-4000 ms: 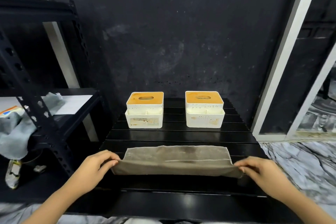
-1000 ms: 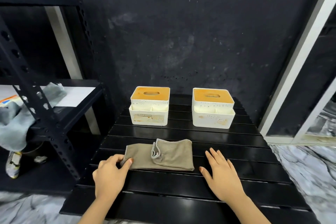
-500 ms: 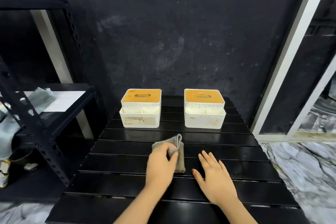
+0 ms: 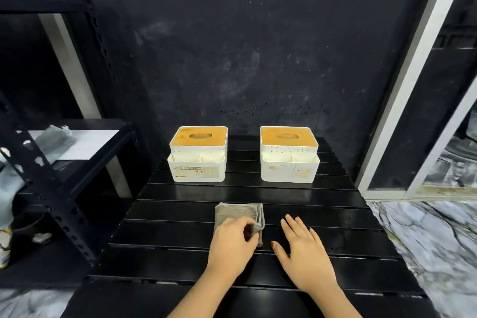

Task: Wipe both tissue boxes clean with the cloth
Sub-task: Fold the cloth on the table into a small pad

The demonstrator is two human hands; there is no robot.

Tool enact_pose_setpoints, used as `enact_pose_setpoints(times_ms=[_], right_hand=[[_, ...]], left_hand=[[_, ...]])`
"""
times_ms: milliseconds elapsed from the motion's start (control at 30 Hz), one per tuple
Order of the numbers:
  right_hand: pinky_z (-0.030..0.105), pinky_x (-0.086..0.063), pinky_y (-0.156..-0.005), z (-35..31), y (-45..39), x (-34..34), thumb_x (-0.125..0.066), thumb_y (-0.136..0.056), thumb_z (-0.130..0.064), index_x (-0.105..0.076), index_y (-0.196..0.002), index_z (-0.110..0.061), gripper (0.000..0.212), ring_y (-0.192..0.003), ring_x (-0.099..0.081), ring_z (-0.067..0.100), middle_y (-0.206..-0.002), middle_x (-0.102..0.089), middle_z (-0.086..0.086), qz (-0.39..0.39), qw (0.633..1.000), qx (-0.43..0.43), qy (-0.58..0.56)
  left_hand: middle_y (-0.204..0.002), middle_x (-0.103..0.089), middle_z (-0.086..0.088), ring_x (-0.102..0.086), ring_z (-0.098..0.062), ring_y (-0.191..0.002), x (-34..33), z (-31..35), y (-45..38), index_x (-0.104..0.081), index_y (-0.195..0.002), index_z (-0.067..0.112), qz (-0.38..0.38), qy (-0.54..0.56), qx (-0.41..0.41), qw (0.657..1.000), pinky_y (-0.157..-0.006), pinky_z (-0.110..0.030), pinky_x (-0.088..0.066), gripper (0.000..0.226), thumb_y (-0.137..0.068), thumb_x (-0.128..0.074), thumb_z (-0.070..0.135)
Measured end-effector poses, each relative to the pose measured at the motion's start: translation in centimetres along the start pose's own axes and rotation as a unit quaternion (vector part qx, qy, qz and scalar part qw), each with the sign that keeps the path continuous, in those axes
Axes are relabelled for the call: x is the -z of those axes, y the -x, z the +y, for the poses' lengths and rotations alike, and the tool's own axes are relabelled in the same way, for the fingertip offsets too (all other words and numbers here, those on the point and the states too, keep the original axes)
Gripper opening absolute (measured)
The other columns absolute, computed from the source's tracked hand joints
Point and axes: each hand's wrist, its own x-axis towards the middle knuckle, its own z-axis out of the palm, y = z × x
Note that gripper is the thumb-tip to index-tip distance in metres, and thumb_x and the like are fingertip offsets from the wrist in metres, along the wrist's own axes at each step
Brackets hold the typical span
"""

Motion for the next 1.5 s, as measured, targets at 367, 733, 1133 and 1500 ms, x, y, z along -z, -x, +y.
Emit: enact_pose_setpoints(times_ms=[367, 733, 1133, 1500], right_hand=[[0.029, -0.014, -0.114, 0.8, -1.6, 0.2, -0.045, -0.092, -0.045, -0.038, -0.139, -0.022, 0.053, -0.141, -0.017, 0.010, -0.150, -0.029, -0.008, 0.031, 0.996, -0.028, -0.083], [0.034, -0.018, -0.111, -8.4, -5.6, 1.7, -0.047, -0.092, -0.035, -0.049, -0.130, -0.028, 0.039, -0.132, -0.031, 0.011, -0.141, -0.041, -0.006, 0.083, 0.987, 0.111, -0.081], [0.055, -0.021, -0.105, -9.9, -5.9, -1.8, -0.032, -0.084, -0.067, -0.018, -0.143, -0.038, 0.067, -0.140, -0.012, 0.022, -0.153, -0.019, -0.003, -0.064, 0.997, -0.013, 0.032], [0.032, -0.037, -0.088, -9.1, -4.0, -1.4, -0.037, -0.093, -0.028, -0.037, -0.136, -0.038, 0.045, -0.113, -0.038, 0.016, -0.124, -0.048, -0.010, -0.003, 0.996, 0.076, -0.044]], left_hand=[[-0.134, -0.053, 0.007, -0.044, -0.009, -0.127, 3.4, -5.1, -0.7, -0.050, -0.134, 0.022, 0.088, 0.045, 0.057, 0.993, -0.109, -0.027, -0.034, 0.040, -0.094, -0.053, 0.028], [-0.159, -0.005, 0.009, 0.001, -0.009, -0.147, 3.5, -7.1, -1.0, -0.017, -0.150, 0.027, -0.044, -0.189, 0.084, 0.977, -0.120, -0.035, -0.003, 0.053, -0.100, -0.026, 0.044], [-0.159, -0.007, 0.009, 0.001, -0.009, -0.147, 3.8, -7.3, -0.8, -0.019, -0.149, 0.028, -0.041, -0.161, 0.081, 0.983, -0.119, -0.035, -0.001, 0.050, -0.101, -0.026, 0.040], [-0.159, -0.010, 0.010, -0.001, -0.011, -0.147, 4.0, -7.1, -0.3, -0.020, -0.149, 0.029, -0.051, -0.160, 0.077, 0.983, -0.119, -0.035, -0.003, 0.048, -0.102, -0.026, 0.036]])
